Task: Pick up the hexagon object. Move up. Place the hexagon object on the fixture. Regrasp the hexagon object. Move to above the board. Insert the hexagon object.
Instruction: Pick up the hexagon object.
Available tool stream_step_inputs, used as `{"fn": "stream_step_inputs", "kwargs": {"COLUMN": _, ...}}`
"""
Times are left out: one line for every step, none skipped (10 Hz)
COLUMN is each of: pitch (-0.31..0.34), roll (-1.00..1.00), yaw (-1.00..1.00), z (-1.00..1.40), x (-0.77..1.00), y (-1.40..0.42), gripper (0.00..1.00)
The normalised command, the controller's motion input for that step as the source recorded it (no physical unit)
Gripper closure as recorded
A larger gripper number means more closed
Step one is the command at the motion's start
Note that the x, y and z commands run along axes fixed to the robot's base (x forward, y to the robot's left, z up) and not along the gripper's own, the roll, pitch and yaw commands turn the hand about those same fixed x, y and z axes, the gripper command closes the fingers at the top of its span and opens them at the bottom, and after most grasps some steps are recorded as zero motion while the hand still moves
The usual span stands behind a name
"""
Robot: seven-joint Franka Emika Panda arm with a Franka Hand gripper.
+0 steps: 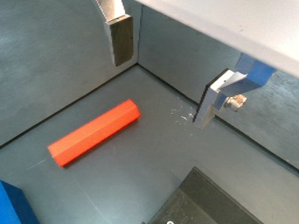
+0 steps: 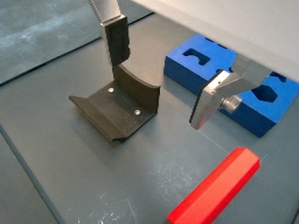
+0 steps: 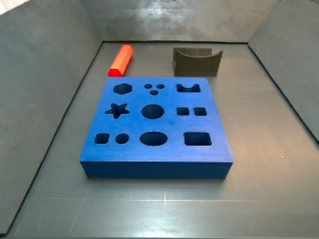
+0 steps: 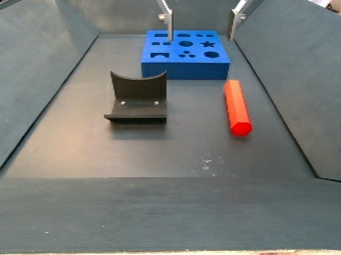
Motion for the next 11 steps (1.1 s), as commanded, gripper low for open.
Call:
{"fn": "stream_step_inputs", "kwargs": {"pitch": -0.027, "roll": -0.19, "yaw": -0.01, "z": -0.05, "x": 0.0, "y": 0.15, "gripper": 0.0}}
{"fn": "stream_step_inputs", "kwargs": {"pitch": 0.0, "roll": -0.01, "yaw": 0.0, "z": 0.0, "x": 0.0, "y": 0.0, "gripper": 0.0}}
{"fn": "stream_step_inputs", "kwargs": {"pitch": -0.104, "roll": -0.11, "yaw": -0.03, "z": -0.2, "x": -0.28, "y": -0.03, "gripper": 0.0}}
{"fn": "stream_step_inputs", "kwargs": {"pitch": -0.101, "roll": -0.04, "yaw": -0.1, "z": -0.43, "x": -0.78, "y": -0.51, "gripper": 0.0}}
{"fn": "stream_step_inputs", "kwargs": {"pitch": -0.081, "roll": 0.0, "yaw": 0.0, "z": -0.62, "x": -0.82, "y": -0.64, "gripper": 0.0}}
{"fn": "stream_step_inputs", "kwargs": {"pitch": -0.081, "roll": -0.01, "yaw": -0.03, "z": -0.7, "x": -0.84, "y": -0.57, "gripper": 0.0}}
{"fn": "stream_step_inputs", "kwargs": {"pitch": -0.113, "roll": 0.0, "yaw": 0.0, "z": -0.19, "x": -0.23, "y": -0.21, "gripper": 0.0}}
{"fn": "stream_step_inputs", "kwargs": {"pitch": 0.0, "roll": 0.0, "yaw": 0.0, "z": 0.0, "x": 0.0, "y": -0.03, "gripper": 0.0}}
{"fn": "stream_step_inputs", "kwargs": {"pitch": -0.066, "roll": 0.0, "yaw": 0.0, "z": -0.36, "x": -0.06, "y": -0.07, "gripper": 0.0}}
{"fn": "stream_step_inputs", "kwargs": {"pitch": -0.083, "roll": 0.0, "yaw": 0.0, "z": -0.89, "x": -0.2, "y": -0.09, "gripper": 0.0}}
{"fn": "stream_step_inputs", "kwargs": {"pitch": -0.026, "roll": -0.02, "yaw": -0.19, "z": -1.0, "x": -0.18, "y": -0.18, "gripper": 0.0}}
